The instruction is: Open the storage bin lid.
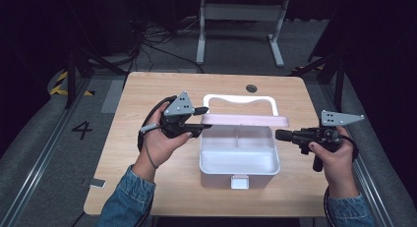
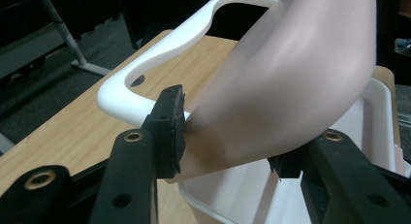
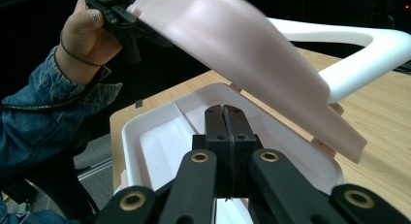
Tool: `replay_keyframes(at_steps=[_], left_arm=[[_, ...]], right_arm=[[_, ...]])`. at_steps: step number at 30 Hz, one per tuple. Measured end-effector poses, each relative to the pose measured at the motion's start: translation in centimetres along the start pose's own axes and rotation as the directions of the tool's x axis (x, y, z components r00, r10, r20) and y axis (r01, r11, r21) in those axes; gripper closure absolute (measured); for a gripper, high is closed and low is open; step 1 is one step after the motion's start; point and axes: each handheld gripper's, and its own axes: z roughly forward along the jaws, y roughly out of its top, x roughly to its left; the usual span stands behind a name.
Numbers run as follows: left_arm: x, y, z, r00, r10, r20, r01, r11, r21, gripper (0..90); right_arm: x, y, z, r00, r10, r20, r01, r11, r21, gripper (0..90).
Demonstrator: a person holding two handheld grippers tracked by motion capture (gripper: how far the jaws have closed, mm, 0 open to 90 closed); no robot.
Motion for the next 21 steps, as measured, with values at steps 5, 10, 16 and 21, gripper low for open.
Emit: replay_keyframes(at_steps=[5,10,16,21], left_arm=[[0.6,0.5,0.2,0.9996,-0.025,0.013,0.025,0.9996,0.012,58.5],[1.5,1.1,0.6,0.9992,-0.035,0.021,0.035,0.9993,0.015,60.6],[2.3,1.4,0.9,0.9979,-0.065,0.009,0.065,0.9978,-0.011,65.8],[2.8,1.5,1.2,0.9971,-0.077,0.005,0.077,0.9967,-0.028,68.9]], right_arm=[[0.2,-0.2,-0.6,0.9999,-0.004,0.015,0.004,1.000,0.005,90.0],[0.3,-0.5,-1.2,0.9993,0.002,0.038,-0.002,1.000,0.000,90.0],[0.4,-0.9,-2.1,0.9982,0.013,0.058,-0.012,1.000,-0.003,90.0],[0.5,-1.2,-2.9,0.9969,0.022,0.075,-0.021,1.000,-0.012,90.0]])
